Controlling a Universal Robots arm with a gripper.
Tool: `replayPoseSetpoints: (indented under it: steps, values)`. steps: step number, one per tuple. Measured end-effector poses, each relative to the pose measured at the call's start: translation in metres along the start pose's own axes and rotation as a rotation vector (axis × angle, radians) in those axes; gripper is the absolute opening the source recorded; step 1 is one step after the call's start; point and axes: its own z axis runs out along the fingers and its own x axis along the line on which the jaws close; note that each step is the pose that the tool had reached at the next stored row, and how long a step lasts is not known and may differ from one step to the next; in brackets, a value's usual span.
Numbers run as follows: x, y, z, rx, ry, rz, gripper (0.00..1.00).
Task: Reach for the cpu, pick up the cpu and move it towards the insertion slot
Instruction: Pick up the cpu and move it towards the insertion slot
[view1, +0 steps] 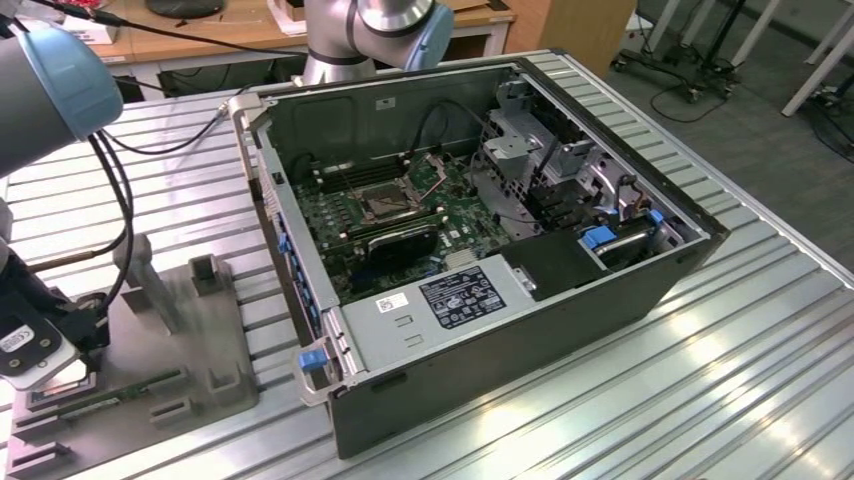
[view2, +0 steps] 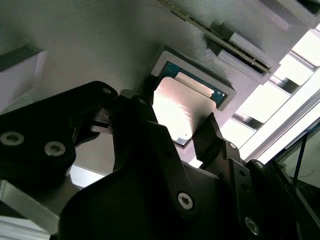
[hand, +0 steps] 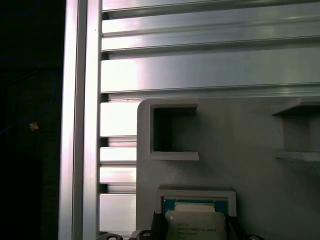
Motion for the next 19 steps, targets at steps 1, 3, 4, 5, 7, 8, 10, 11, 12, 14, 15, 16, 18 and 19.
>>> replayPoseSetpoints:
  steps: [1,3,4,5,7,8,10,11,12,14,15,16,18,19]
  values:
    - [-0.0001,0.0,-0.0001,0.0,0.0,0.0,0.55]
    - [-0.0002,0.0,-0.0005,0.0,-0.0001,0.0,0.55]
    - [-0.0003,0.0001,-0.0009,-0.0001,-0.0001,0.0,0.55]
    - [-0.0003,0.0001,-0.0013,-0.0001,-0.0002,0.0,0.55]
    - [-0.0003,0.0001,-0.0026,0.0,-0.0001,0.001,0.55]
    - [-0.0003,0.0001,-0.0035,0.0,0.0,0.001,0.55]
    - [-0.0003,0.0003,-0.0055,-0.0001,-0.0001,0.001,0.55]
    - [-0.0003,0.0003,-0.0064,-0.0001,-0.0002,0.001,0.55]
    - [-0.0003,0.0004,-0.0074,-0.0001,-0.0002,0.001,0.55]
    - [-0.0003,0.0005,-0.0091,0.0,-0.0001,0.001,0.55]
    - [-0.0003,0.0005,-0.0101,0.0,-0.0001,0.001,0.55]
    - [-0.0003,0.0005,-0.011,0.0,-0.0001,0.001,0.55]
    - [-0.0003,0.0007,-0.0125,-0.0001,-0.0003,0.001,0.55]
    - [-0.0003,0.0007,-0.0127,-0.0002,-0.0004,0.001,0.55]
